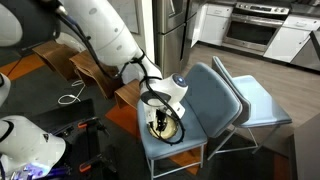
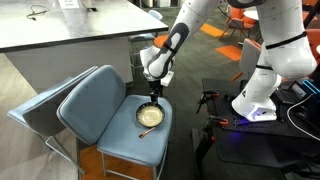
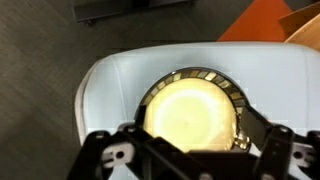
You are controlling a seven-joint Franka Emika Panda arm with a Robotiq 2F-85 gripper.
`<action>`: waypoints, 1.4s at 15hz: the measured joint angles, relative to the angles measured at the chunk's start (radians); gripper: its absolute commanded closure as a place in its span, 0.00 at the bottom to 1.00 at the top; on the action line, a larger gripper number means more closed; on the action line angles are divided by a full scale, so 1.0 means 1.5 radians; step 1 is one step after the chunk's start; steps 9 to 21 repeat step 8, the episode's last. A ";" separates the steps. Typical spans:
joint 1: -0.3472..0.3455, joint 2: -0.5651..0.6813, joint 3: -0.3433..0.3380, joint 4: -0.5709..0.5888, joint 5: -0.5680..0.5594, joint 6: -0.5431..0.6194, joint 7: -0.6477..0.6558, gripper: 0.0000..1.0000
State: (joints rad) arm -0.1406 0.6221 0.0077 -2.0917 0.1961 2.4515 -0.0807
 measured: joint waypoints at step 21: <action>0.114 -0.115 -0.038 -0.093 -0.107 0.010 0.133 0.00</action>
